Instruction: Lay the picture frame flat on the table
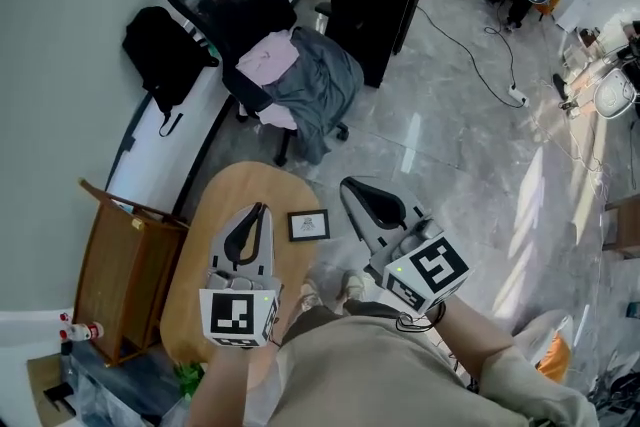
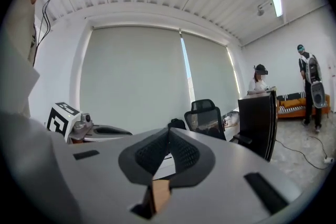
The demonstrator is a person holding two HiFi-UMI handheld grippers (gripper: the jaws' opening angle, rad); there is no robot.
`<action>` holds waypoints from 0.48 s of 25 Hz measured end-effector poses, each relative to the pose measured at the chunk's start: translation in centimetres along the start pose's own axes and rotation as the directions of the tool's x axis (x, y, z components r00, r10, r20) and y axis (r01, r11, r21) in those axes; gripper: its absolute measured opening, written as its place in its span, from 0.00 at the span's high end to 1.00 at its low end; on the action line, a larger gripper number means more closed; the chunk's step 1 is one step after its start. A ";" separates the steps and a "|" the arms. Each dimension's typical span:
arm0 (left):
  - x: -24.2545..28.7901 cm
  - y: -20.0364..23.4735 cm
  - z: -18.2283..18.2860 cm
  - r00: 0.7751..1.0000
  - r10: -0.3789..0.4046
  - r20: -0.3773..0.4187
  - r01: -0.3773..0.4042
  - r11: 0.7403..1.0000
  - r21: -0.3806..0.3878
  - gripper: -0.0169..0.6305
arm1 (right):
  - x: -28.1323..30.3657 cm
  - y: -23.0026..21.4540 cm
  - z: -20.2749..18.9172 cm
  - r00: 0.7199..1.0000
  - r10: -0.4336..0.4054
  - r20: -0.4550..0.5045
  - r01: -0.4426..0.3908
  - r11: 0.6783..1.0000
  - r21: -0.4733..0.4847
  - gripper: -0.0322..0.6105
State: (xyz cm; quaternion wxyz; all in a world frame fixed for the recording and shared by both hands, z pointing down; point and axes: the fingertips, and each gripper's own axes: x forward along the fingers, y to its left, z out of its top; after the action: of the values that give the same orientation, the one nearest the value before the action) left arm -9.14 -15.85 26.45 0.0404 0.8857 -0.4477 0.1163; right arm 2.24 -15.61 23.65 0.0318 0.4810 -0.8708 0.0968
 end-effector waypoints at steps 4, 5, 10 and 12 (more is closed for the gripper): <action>-1.8 0.1 4.0 0.998 0.013 0.061 -0.015 0.999 0.043 0.95 | -1.9 0.8 3.8 0.999 -0.005 0.052 0.008 0.998 -0.062 0.95; -2.1 0.2 4.9 0.997 0.015 0.072 -0.019 0.999 0.050 0.95 | -2.2 1.2 4.8 0.998 -0.002 0.064 0.007 0.996 -0.085 0.95; -4.3 -0.5 7.8 0.994 0.009 0.111 -0.014 0.999 0.048 0.95 | -4.1 4.1 7.9 0.992 0.070 0.105 -0.056 0.990 -0.132 0.95; -5.1 -1.0 8.4 0.992 0.016 0.127 -0.024 0.998 0.060 0.95 | -4.8 4.8 8.5 0.990 0.084 0.112 -0.065 0.985 -0.159 0.95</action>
State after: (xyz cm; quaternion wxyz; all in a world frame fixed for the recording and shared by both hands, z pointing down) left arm -9.84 -12.71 17.11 -0.0166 0.8875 -0.4545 0.0742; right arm 1.03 -10.81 13.90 0.0139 0.4490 -0.8934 0.0011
